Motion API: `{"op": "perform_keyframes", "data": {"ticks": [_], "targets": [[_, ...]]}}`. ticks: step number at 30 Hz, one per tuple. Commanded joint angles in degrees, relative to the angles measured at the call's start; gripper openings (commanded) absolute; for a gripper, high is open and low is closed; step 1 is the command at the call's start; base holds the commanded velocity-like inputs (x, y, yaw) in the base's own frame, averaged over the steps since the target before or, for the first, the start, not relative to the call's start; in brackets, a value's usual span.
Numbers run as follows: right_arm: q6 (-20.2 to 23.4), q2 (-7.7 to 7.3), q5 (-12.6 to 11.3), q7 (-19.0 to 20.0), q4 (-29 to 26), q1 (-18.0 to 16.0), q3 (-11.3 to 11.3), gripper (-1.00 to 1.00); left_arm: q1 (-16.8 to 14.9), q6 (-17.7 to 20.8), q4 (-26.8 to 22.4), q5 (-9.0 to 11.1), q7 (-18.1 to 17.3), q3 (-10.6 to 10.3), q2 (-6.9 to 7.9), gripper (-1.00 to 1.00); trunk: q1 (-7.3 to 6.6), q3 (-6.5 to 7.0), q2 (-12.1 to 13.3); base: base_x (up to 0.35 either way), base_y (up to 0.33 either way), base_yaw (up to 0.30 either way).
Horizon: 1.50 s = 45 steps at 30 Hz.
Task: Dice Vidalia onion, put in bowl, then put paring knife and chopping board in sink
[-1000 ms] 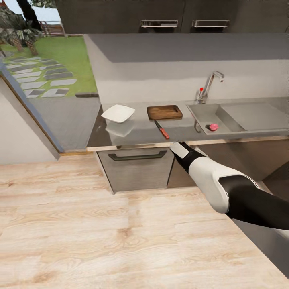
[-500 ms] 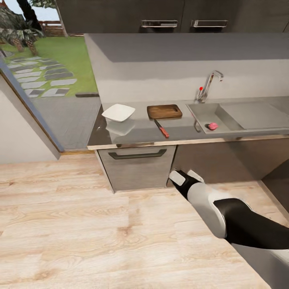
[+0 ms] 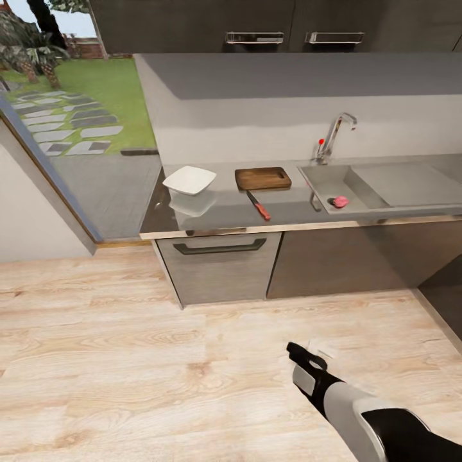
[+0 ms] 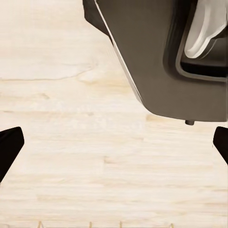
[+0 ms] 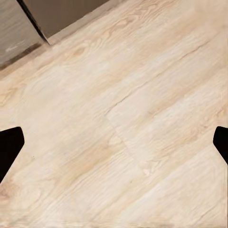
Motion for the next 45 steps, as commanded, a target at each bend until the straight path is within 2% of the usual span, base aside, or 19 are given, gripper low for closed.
{"op": "perform_keyframes", "data": {"ticks": [1, 4, 6, 8, 10, 12, 13, 15, 18, 20, 24, 27, 28, 32, 33, 36, 41, 42, 45], "targets": [[-0.67, -0.29, 0.16, 0.86, 0.02, 1.25, 0.59, 1.0, 0.04, -0.19, -0.38, 0.34, -0.04, 0.11, -0.03, 1.0, 0.04, -0.07, -0.1, 0.0, 0.0, 0.0], [-4.85, -1.15, 2.41, 4.28, 0.03, 6.59, 0.61, 1.0, 0.04, -0.55, -1.92, 0.34, -0.03, 0.11, -0.03, 1.0, 0.04, -0.07, -0.1, 0.0, 0.0, 0.0], [-7.52, -1.3, 3.52, 5.25, 0.06, 8.63, 0.62, 1.0, 0.04, -0.62, -2.39, 0.33, -0.02, 0.11, -0.03, 1.0, 0.04, -0.07, -0.1, 0.0, 0.0, 0.0], [-12.41, -1.4, 5.37, 6.49, 0.08, 12.14, 0.63, 1.0, 0.03, -0.71, -2.88, 0.33, -0.01, 0.11, 0.02, 1.0, 0.04, -0.07, -0.1, 0.0, 0.0, 0.0], [-20.11, -1.4, 8.33, 8.12, 0.11, 16.86, 0.64, 1.0, 0.01, -0.94, -3.25, 0.33, -0.01, 0.11, 0.1, 1.0, 0.04, -0.07, -0.1, 0.0, 0.0, 0.0], [-31.77, -1.24, 12.85, 10.46, 0.17, 23.16, 0.64, 1.0, 0.0, -1.52, -3.58, 0.33, 0.05, 0.11, 0.14, 1.0, 0.04, -0.07, -0.1, 0.0, 0.0, 0.0], [-35.35, -1.19, 13.86, 10.9, 0.18, 24.87, 0.64, 1.0, 0.0, -1.61, -3.64, 0.33, 0.09, 0.11, 0.14, 1.0, 0.04, -0.07, -0.1, 0.0, 0.0, 0.0], [-40.51, -1.09, 14.8, 11.27, 0.18, 27.21, 0.64, 1.0, 0.0, -1.7, -3.69, 0.33, 0.16, 0.11, 0.15, 1.0, 0.04, -0.07, -0.1, 0.0, 0.0, 0.0], [-44.79, -0.98, 15.4, 11.54, 0.19, 30.09, 0.64, 1.0, -0.01, -1.75, -3.74, 0.33, 0.25, 0.11, 0.12, 1.0, 0.04, -0.07, -0.1, 0.0, 0.0, 0.0], [-44.79, -0.48, 16.75, 11.79, 0.19, 33.46, 0.68, 1.0, -0.03, -1.78, -4.46, 0.33, 0.33, 0.11, 0.14, 1.0, 0.04, -0.07, -0.1, 0.0, 0.0, 0.0], [-44.79, -0.28, 19.37, 11.83, 0.19, 35.0, 0.72, 1.0, -0.04, -1.78, -5.2, 0.33, 0.34, 0.11, 0.13, 1.0, 0.04, -0.07, -0.1, 0.0, 0.0, 0.0], [-44.79, -0.08, 22.54, 11.76, 0.17, 36.03, 0.7, 1.0, -0.04, -1.78, -5.79, 0.33, 0.35, 0.11, 0.1, 1.0, 0.04, -0.07, -0.1, 0.0, 0.0, 0.0], [-44.79, 0.39, 23.91, 11.67, 0.09, 36.85, 0.66, 1.0, -0.04, -1.75, -6.92, 0.33, 0.39, 0.11, 0.08, 1.0, 0.04, -0.07, -0.1, 0.0, 0.0, 0.0], [-44.79, 0.75, 24.52, 11.54, -0.03, 37.33, 0.65, 1.0, -0.03, -1.54, -10.51, 0.23, 0.46, 0.11, -0.01, 1.0, 0.04, -0.07, -0.1, 0.0, 0.0, 0.0], [-44.79, 0.94, 24.61, 11.47, -0.06, 37.42, 0.65, 1.0, -0.04, -1.35, -13.33, 0.12, 0.61, 0.11, -0.07, 1.0, 0.04, -0.07, -0.1, 0.0, 0.0, 0.0], [-44.79, 1.5, 24.65, 11.37, -0.15, 37.9, 0.64, 1.0, -0.04, -1.16, -17.51, 0.02, 2.21, 0.11, -0.1, 1.0, 0.04, -0.07, -0.1, 0.0, 0.0, 0.0], [-44.79, 2.35, 24.61, 10.87, -0.44, 38.73, 0.6, 1.0, -0.06, -1.0, -20.27, -0.01, 5.94, 0.11, -0.11, 1.0, 0.04, -0.07, -0.1, 0.0, 0.0, 0.0], [-44.79, 2.52, 24.59, 9.47, -1.07, 38.99, 0.57, 1.0, -0.18, -0.88, -20.92, -0.02, 7.33, 0.11, -0.07, 1.0, 0.04, -0.07, -0.1, 0.0, 0.0, 0.0], [-44.79, 2.25, 24.58, 7.77, -3.61, 39.07, 0.45, 1.0, -0.27, -0.84, -21.07, -0.05, 7.61, 0.09, -0.04, 1.0, 0.04, -0.07, -0.1, 0.0, 0.0, 0.0]]}}
